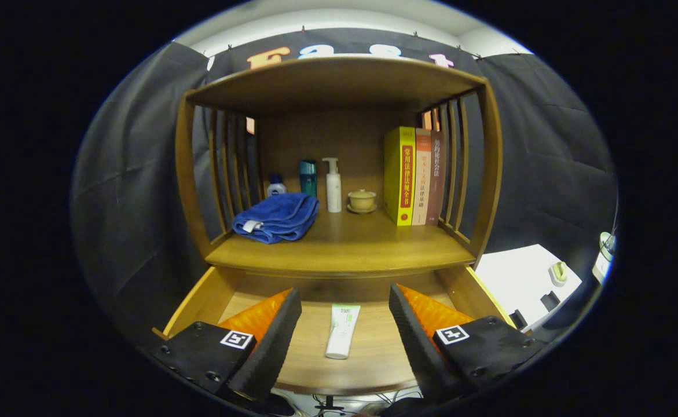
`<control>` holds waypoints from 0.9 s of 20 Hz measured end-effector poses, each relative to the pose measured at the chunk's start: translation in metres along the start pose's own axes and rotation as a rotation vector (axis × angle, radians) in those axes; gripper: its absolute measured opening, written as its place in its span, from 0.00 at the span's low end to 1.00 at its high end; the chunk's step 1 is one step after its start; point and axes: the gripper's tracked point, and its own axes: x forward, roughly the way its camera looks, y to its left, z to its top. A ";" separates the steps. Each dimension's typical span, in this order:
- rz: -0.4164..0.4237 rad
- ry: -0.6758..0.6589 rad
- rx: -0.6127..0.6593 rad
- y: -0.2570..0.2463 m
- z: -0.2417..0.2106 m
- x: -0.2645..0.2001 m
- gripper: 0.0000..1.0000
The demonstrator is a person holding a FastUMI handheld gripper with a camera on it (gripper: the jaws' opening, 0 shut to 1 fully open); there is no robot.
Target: Pull open the drawer, take out the items inside it, and place them on the countertop above the cabinet.
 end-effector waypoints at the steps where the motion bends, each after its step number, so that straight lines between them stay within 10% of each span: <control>1: 0.002 0.037 -0.005 0.000 -0.001 0.013 0.99; 18: 0.027 0.646 -0.006 0.016 -0.106 0.127 1.00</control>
